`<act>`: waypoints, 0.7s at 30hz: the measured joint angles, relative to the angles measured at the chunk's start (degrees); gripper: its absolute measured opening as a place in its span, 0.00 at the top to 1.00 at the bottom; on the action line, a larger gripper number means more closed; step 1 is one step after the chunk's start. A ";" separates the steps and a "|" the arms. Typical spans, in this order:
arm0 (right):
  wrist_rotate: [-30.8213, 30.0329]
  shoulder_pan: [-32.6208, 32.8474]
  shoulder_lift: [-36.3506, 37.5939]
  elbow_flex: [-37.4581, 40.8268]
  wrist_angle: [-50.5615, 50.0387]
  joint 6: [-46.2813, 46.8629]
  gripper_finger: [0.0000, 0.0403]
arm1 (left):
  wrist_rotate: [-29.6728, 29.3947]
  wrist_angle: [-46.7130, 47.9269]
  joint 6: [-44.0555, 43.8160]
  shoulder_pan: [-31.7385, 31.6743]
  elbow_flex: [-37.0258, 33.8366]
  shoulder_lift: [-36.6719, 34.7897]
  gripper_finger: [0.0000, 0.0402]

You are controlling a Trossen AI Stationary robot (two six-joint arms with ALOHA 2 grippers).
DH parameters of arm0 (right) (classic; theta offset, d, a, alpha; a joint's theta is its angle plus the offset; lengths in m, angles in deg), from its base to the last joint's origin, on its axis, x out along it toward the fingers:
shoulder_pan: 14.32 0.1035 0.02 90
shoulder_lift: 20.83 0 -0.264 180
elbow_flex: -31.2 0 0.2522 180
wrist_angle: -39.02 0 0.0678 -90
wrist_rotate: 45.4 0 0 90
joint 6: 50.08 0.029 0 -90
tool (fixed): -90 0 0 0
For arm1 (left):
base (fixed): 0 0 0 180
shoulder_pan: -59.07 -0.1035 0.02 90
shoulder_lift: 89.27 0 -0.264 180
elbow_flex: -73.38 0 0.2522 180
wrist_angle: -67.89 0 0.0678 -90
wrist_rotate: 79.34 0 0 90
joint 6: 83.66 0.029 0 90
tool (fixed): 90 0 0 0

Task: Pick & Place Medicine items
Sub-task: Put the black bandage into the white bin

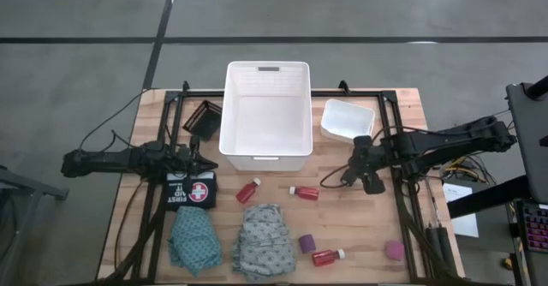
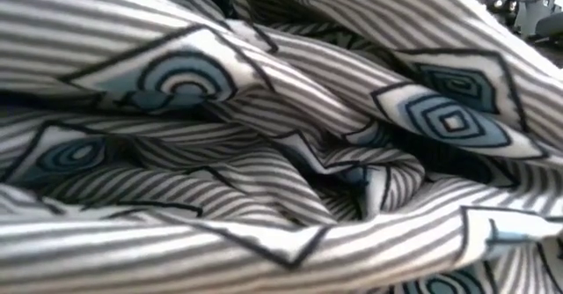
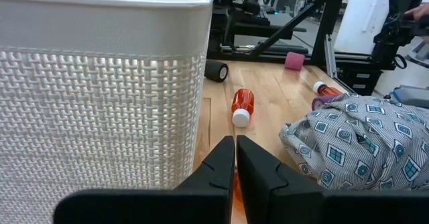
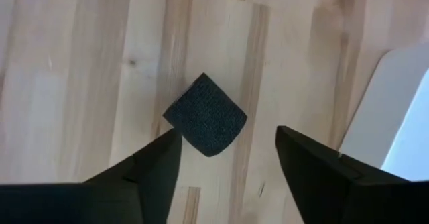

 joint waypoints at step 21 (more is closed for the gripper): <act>-3.00 0.02 -0.72 2.14 3.39 -24.68 0.32 | 0.00 0.00 0.00 0.01 0.00 0.00 0.95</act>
